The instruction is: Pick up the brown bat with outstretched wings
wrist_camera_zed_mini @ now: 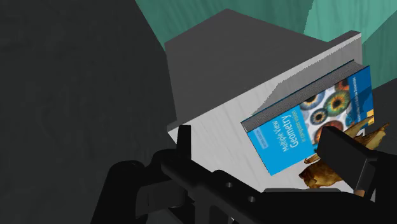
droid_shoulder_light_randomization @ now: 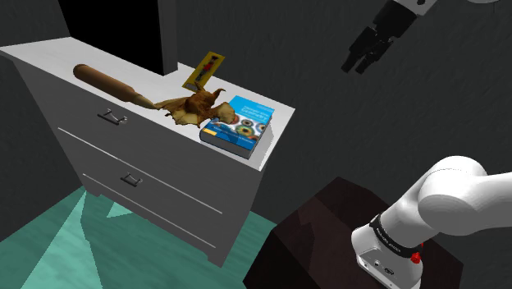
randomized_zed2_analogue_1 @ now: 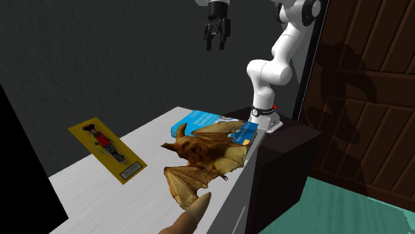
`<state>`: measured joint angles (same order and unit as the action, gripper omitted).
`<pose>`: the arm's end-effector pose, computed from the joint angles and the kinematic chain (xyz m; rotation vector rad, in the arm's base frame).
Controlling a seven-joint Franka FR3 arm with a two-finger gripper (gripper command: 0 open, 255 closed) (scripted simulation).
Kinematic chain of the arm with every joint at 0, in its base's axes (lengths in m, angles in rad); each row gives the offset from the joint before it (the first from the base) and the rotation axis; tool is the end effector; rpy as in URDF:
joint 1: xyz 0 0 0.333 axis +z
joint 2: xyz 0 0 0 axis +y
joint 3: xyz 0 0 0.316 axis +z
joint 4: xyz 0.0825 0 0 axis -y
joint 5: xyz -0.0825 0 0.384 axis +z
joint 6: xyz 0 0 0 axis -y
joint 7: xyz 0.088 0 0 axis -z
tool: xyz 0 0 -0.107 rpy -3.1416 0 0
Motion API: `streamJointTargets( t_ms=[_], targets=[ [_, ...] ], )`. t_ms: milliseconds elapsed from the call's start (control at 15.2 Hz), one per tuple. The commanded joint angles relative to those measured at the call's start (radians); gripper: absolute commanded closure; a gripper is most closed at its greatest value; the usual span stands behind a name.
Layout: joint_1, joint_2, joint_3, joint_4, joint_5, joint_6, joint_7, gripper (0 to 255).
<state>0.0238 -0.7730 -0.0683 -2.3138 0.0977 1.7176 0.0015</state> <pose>0.3253 -0.0128 0.6211 -2.9864 0.0547 -0.2656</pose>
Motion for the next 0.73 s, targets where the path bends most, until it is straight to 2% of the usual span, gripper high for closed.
streamJointTargets(
  t_ms=[0,660],
  targets=[
    [0.000,0.000,0.000,0.000,0.000,0.000,0.000,0],
    [0.101,0.414,0.006,0.237,0.092,0.072,-0.096,0]
  ],
)
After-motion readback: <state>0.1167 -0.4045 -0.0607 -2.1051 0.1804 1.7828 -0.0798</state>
